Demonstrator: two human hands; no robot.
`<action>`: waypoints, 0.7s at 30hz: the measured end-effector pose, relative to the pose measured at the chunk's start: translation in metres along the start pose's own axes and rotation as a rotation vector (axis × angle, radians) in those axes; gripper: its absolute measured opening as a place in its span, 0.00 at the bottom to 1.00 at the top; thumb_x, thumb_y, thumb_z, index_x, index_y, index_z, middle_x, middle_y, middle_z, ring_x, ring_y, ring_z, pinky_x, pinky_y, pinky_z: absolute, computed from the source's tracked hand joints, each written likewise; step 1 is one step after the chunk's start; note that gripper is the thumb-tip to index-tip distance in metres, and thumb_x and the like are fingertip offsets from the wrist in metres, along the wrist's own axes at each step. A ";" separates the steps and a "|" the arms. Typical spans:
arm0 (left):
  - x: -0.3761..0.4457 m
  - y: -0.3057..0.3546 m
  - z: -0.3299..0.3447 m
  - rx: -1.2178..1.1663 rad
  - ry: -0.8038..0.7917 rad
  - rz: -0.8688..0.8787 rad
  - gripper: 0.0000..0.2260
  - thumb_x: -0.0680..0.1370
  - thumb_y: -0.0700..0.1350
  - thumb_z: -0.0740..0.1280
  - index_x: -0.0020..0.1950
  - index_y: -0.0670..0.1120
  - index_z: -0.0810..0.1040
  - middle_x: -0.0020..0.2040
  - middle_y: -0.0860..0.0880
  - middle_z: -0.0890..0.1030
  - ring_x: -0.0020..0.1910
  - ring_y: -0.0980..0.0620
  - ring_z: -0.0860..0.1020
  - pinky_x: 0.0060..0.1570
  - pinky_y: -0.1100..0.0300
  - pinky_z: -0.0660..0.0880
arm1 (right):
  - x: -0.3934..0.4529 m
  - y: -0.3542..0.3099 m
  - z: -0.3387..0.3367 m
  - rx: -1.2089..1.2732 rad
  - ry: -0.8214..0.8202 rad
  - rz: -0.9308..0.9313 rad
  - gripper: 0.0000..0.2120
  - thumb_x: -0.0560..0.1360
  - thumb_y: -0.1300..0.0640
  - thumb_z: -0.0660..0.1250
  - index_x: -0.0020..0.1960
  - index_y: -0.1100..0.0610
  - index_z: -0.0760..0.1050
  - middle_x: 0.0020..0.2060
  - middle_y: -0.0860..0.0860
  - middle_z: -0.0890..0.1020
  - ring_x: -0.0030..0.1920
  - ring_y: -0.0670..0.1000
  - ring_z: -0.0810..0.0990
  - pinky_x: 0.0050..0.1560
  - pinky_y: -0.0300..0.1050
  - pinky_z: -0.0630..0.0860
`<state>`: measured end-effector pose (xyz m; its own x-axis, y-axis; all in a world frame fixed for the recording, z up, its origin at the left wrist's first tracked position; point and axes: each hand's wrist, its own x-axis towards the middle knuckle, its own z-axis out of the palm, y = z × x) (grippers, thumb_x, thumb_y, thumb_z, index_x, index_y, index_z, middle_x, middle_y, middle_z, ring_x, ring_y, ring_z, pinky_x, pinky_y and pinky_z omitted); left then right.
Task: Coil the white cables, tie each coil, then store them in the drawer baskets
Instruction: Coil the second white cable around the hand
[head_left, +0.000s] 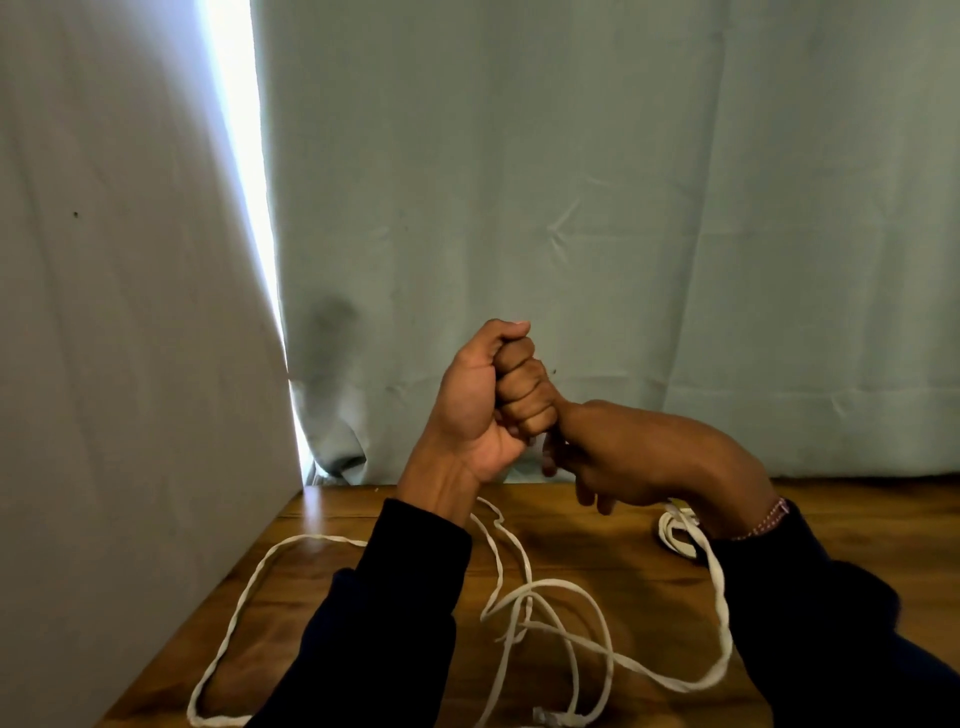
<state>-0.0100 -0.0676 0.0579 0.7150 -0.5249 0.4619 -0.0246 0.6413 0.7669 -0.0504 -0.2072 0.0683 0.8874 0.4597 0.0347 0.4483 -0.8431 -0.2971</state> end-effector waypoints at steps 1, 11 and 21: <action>0.000 0.000 0.000 -0.001 0.026 0.011 0.21 0.80 0.47 0.55 0.27 0.52 0.53 0.22 0.52 0.51 0.19 0.54 0.49 0.20 0.66 0.50 | -0.002 -0.002 0.000 -0.017 -0.042 0.017 0.10 0.84 0.56 0.59 0.63 0.59 0.69 0.42 0.50 0.82 0.41 0.51 0.85 0.44 0.42 0.82; -0.001 0.000 -0.024 0.002 0.208 0.089 0.25 0.83 0.46 0.53 0.24 0.49 0.60 0.19 0.52 0.58 0.19 0.54 0.52 0.21 0.61 0.55 | -0.024 -0.026 0.010 -0.372 0.011 -0.073 0.17 0.82 0.61 0.62 0.69 0.54 0.72 0.52 0.52 0.82 0.48 0.50 0.81 0.53 0.48 0.81; 0.000 -0.008 -0.021 0.060 0.198 0.012 0.25 0.83 0.64 0.51 0.34 0.48 0.65 0.22 0.52 0.60 0.20 0.56 0.60 0.23 0.62 0.56 | -0.064 -0.026 -0.016 -0.306 0.503 -0.187 0.12 0.80 0.53 0.67 0.63 0.49 0.75 0.50 0.47 0.82 0.49 0.44 0.78 0.51 0.41 0.77</action>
<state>0.0050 -0.0607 0.0427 0.8376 -0.3935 0.3790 -0.0713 0.6090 0.7899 -0.1177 -0.2190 0.0892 0.6990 0.4825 0.5278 0.5459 -0.8368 0.0420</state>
